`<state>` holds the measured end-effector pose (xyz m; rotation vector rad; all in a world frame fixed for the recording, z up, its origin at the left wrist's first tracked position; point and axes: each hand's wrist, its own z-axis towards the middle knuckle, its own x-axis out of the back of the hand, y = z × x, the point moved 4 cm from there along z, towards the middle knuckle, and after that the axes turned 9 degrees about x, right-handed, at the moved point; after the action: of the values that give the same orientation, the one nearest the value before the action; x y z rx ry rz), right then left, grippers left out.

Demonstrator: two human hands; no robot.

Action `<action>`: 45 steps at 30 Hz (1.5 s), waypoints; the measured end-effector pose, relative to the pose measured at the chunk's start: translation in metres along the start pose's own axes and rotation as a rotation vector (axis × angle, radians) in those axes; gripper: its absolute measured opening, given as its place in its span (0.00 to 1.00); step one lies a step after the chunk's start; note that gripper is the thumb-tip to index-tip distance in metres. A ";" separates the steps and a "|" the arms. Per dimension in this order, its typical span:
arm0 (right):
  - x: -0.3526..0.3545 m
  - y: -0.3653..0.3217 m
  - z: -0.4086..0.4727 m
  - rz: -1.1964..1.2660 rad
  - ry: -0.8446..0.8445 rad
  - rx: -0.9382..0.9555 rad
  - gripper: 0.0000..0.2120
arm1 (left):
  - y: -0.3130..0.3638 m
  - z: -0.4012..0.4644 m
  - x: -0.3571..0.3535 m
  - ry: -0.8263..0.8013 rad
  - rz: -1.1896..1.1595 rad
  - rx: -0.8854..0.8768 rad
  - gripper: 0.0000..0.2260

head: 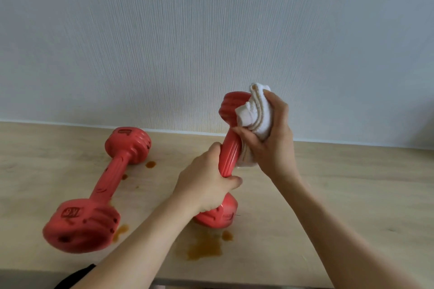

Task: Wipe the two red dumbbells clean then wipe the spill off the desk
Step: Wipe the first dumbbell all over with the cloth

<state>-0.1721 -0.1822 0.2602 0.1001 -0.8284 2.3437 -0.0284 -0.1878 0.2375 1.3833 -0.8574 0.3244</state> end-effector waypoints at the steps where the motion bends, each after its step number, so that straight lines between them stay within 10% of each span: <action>1: -0.002 0.002 -0.002 0.080 0.021 0.021 0.31 | -0.002 0.001 -0.002 -0.038 -0.084 -0.003 0.17; 9: -0.008 0.020 -0.013 0.327 0.040 -0.096 0.41 | -0.002 0.004 -0.015 -0.237 -0.380 -0.099 0.18; 20: -0.015 0.026 -0.023 0.604 -0.169 -0.535 0.30 | 0.000 0.000 -0.010 -0.222 -0.341 -0.098 0.13; 24: -0.019 0.021 -0.025 0.563 -0.314 -0.623 0.45 | -0.001 0.001 -0.013 -0.242 -0.338 -0.046 0.13; 45: 0.045 -0.014 -0.003 -0.070 -0.439 -0.186 0.22 | 0.002 0.006 -0.011 -0.063 -0.234 -0.024 0.13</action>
<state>-0.1989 -0.1470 0.2773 0.5698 -1.2260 2.1960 -0.0393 -0.1901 0.2315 1.4613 -0.7390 0.0914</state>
